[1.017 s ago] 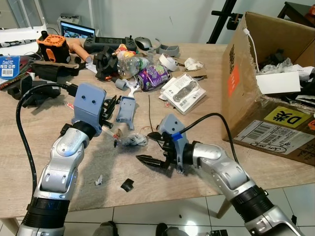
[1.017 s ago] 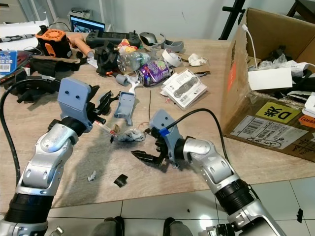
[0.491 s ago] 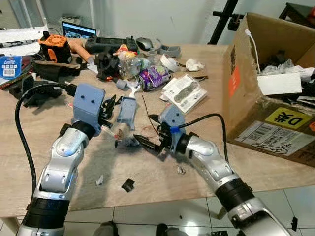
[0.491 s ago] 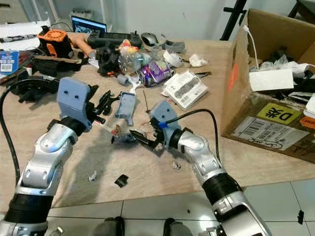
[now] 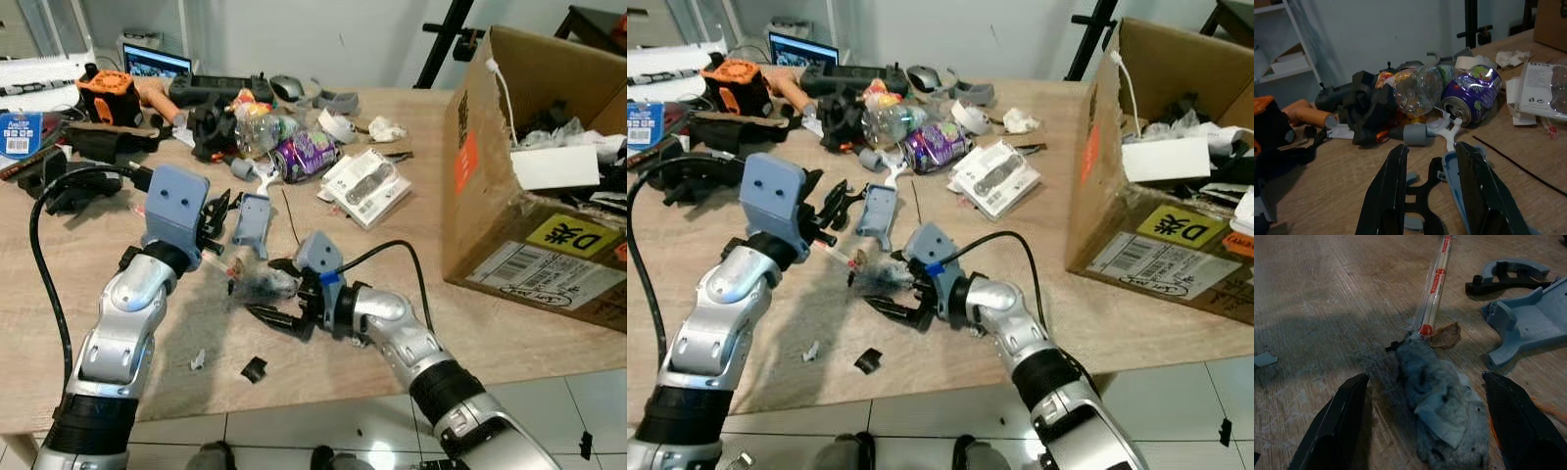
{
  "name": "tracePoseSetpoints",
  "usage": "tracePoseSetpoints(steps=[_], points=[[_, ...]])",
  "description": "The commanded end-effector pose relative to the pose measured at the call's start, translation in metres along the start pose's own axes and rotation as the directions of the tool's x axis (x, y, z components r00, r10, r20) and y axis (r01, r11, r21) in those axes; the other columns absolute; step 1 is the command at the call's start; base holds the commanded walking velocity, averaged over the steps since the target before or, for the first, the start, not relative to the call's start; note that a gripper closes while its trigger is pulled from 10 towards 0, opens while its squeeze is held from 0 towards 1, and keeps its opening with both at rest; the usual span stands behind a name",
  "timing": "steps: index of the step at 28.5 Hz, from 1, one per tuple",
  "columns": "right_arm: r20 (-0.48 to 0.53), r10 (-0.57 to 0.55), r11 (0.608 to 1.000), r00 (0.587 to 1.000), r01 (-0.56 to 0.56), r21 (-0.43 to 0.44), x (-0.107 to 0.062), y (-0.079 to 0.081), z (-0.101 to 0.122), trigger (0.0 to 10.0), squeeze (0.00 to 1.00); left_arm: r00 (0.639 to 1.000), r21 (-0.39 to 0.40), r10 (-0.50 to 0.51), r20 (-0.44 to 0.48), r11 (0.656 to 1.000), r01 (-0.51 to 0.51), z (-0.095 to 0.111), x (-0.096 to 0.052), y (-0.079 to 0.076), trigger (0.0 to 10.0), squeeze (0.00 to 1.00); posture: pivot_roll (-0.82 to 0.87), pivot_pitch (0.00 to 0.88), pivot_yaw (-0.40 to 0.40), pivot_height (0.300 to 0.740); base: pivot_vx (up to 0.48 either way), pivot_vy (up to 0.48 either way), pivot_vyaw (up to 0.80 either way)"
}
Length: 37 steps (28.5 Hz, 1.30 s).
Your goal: Picking trash to rubbish bin
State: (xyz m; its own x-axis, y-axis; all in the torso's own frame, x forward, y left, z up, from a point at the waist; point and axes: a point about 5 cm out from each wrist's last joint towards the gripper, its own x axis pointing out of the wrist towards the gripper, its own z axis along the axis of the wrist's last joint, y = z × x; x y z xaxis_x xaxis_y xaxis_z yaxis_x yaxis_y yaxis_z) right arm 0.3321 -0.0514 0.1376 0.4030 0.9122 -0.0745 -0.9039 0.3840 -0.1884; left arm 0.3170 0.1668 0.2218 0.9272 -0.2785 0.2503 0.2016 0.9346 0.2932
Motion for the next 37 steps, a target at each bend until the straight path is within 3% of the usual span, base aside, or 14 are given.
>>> tracePoseSetpoints(steps=[1, 3, 5, 7, 8, 19, 26, 29, 30, 31, 32, 33, 35, 37], points=[[-0.061, -0.003, 0.999, 0.998, 0.005, 0.038, -0.005, 0.004, -0.017, 10.0, 0.00, 1.000, -0.021, -0.012, -0.008, 1.000, 0.011, -0.002, 0.000, -0.005, 10.0, 0.00, 0.08, 0.205, -0.054, 0.740, 0.000, 0.000, 0.00], [-0.046, -0.010, 0.999, 0.999, 0.012, 0.049, -0.007, 0.001, -0.016, 9.6, 0.00, 1.000, -0.019, -0.017, -0.009, 1.000, 0.017, -0.003, 0.000, -0.007, 10.0, 0.00, 0.08, 0.212, -0.058, 0.740, 0.000, 0.000, 0.00], [-0.043, -0.008, 0.999, 0.999, 0.011, 0.053, -0.009, -0.001, -0.016, 3.5, 0.00, 1.000, -0.025, -0.012, -0.008, 1.000, 0.011, -0.002, 0.001, -0.007, 10.0, 0.00, 0.08, 0.223, -0.060, 0.740, 0.000, 0.000, 0.00], [-0.043, -0.007, 0.999, 0.999, 0.009, 0.053, -0.009, -0.001, -0.016, 3.5, 0.00, 1.000, -0.027, -0.010, -0.007, 1.000, 0.010, -0.002, 0.000, -0.007, 10.0, 0.00, 0.08, 0.223, -0.060, 0.740, 0.000, 0.000, 0.00], [-0.034, -0.012, 0.998, 0.999, 0.014, 0.060, -0.010, -0.001, -0.016, 0.0, 0.00, 1.000, -0.025, -0.011, -0.007, 1.000, 0.011, -0.002, 0.000, -0.007, 10.0, 0.00, 0.08, 0.207, -0.060, 0.740, 0.000, 0.000, 0.00], [0.001, -0.026, 0.998, 1.000, 0.026, 0.049, -0.011, -0.006, -0.009, 0.0, 0.00, 1.000, -0.031, -0.013, -0.010, 0.999, 0.012, -0.003, 0.001, -0.008, 10.0, 0.00, 0.07, 0.222, -0.062, 0.740, 0.000, 0.000, 0.00], [0.135, -0.056, 0.998, 0.989, 0.060, -0.026, -0.010, -0.019, 0.030, 0.0, 0.00, 1.000, -0.036, -0.017, -0.005, 0.999, 0.016, -0.003, 0.003, -0.010, 10.0, 0.00, 0.07, 0.207, -0.066, 0.740, 0.000, 0.000, 0.00], [0.318, -0.126, 0.987, 0.940, 0.150, -0.054, -0.016, -0.034, 0.079, 0.0, 0.00, 1.000, -0.034, -0.010, -0.007, 0.999, 0.010, -0.004, 0.003, -0.009, 10.0, 0.00, 0.07, 0.215, -0.070, 0.740, 0.000, 0.000, 0.00], [0.318, -0.126, 0.987, 0.940, 0.150, -0.054, -0.016, -0.034, 0.079, 0.0, 0.00, 1.000, -0.034, -0.010, -0.007, 0.999, 0.010, -0.004, 0.003, -0.009, 10.0, 0.00, 0.07, 0.215, -0.070, 0.740, 0.000, 0.000, 0.00], [0.402, -0.214, 0.957, 0.890, 0.273, -0.095, -0.025, -0.049, 0.106, 1.0, 0.00, 1.000, -0.041, -0.007, -0.006, 0.999, 0.007, -0.003, 0.002, -0.009, 10.0, 0.00, 0.06, 0.203, -0.068, 0.740, 0.000, 0.000, 0.00], [0.402, -0.214, 0.957, 0.890, 0.273, -0.095, -0.025, -0.049, 0.106, 1.0, 0.00, 1.000, -0.041, -0.007, -0.006, 0.999, 0.007, -0.003, 0.002, -0.009, 10.0, 0.00, 0.06, 0.203, -0.068, 0.740, 0.000, 0.000, 0.00], [0.457, -0.281, 0.923, 0.844, 0.369, -0.113, -0.033, -0.060, 0.124, 1.1, 0.00, 1.000, -0.044, -0.009, -0.005, 0.999, 0.008, -0.003, 0.002, -0.010, 10.0, 0.00, 0.06, 0.191, -0.069, 0.740, 0.000, 0.000, 0.00], [0.504, -0.336, 0.890, 0.795, 0.444, -0.108, -0.042, -0.070, 0.137, 0.0, 0.00, 1.000, -0.042, -0.009, -0.007, 0.999, 0.009, -0.004, 0.004, -0.010, 10.0, 0.00, 0.06, 0.208, -0.073, 0.740, 0.000, 0.000, 0.00], [0.517, -0.353, 0.878, 0.780, 0.466, -0.105, -0.044, -0.073, 0.141, 0.0, 0.00, 1.000, -0.041, -0.008, -0.007, 0.999, 0.008, -0.004, 0.004, -0.010, 10.0, 0.00, 0.06, 0.208, -0.073, 0.740, 0.000, 0.000, 0.00]])
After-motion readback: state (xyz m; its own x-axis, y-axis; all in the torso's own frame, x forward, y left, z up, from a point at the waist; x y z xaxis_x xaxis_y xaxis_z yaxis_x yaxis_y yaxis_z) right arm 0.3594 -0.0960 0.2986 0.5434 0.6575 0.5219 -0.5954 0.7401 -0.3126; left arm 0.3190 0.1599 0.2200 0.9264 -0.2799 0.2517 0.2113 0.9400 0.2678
